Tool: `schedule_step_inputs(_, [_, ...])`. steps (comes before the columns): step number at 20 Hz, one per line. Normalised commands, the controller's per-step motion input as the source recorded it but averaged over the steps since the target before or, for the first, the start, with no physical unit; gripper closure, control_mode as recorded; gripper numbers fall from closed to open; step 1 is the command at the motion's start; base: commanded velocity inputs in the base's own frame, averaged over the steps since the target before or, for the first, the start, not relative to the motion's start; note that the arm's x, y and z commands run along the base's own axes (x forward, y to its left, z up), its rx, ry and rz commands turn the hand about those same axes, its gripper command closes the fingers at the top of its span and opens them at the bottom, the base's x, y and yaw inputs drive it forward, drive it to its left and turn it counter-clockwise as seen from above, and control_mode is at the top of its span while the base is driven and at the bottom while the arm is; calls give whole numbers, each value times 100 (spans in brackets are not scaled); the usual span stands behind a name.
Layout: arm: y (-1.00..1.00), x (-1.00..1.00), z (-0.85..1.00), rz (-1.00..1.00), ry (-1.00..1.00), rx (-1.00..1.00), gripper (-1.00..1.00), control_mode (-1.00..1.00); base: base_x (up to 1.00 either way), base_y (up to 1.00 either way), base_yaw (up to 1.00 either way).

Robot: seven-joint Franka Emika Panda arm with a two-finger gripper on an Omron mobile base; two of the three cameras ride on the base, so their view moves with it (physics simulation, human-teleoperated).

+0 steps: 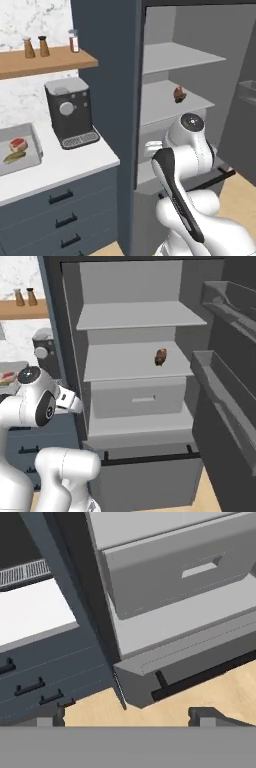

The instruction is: Place one potato and one steak in each tupperware on the nearby counter, to pack two identical lunches.

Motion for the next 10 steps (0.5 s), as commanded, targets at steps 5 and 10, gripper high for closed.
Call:
schedule_step_inputs(5, [0, 0, 0, 0, 0, 0, -100, 100, 0, -100, -7])
schedule_step_inputs(10, [0, 0, 0, 0, 0, 0, -100, 100, 7, -55, -2])
